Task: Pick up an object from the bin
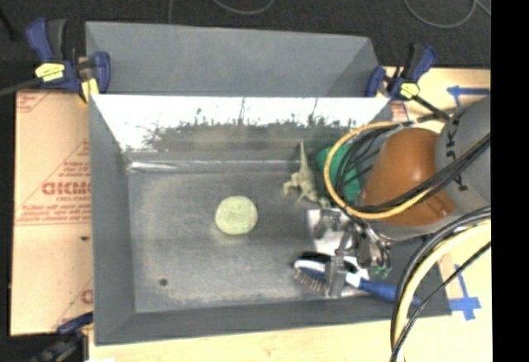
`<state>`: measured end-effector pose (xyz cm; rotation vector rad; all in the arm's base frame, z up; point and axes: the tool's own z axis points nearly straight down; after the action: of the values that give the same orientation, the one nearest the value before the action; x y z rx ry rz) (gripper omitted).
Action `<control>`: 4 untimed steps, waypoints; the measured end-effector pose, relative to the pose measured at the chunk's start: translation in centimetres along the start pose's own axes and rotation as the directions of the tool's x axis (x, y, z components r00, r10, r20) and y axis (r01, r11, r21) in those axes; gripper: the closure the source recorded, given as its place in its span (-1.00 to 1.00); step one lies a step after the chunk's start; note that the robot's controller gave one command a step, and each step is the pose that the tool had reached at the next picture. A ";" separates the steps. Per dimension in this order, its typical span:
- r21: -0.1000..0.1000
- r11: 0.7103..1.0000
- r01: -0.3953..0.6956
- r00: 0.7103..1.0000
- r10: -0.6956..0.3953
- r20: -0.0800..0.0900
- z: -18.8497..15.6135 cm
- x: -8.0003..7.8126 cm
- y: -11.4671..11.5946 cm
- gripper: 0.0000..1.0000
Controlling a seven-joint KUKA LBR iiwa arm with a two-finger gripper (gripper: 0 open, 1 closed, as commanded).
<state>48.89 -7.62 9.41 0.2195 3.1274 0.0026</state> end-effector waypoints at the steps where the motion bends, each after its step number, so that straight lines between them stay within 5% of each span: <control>1: -0.002 1.000 0.018 1.000 -0.018 -0.005 -0.6 1.1 0.3 -1.00; 2: 0.001 1.000 0.006 1.000 -0.006 0.000 -3.5 1.1 0.0 -1.00; 3: -0.001 0.988 -0.157 0.987 0.157 -0.028 1.7 1.8 -0.1 -1.00; 4: 0.001 0.988 -0.156 0.988 0.156 -0.001 -0.2 0.6 0.0 1.00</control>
Offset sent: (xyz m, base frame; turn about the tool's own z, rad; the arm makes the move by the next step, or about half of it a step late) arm -0.0155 0.0016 0.0087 0.2117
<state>48.27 -7.54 9.57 0.4642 3.1018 0.0022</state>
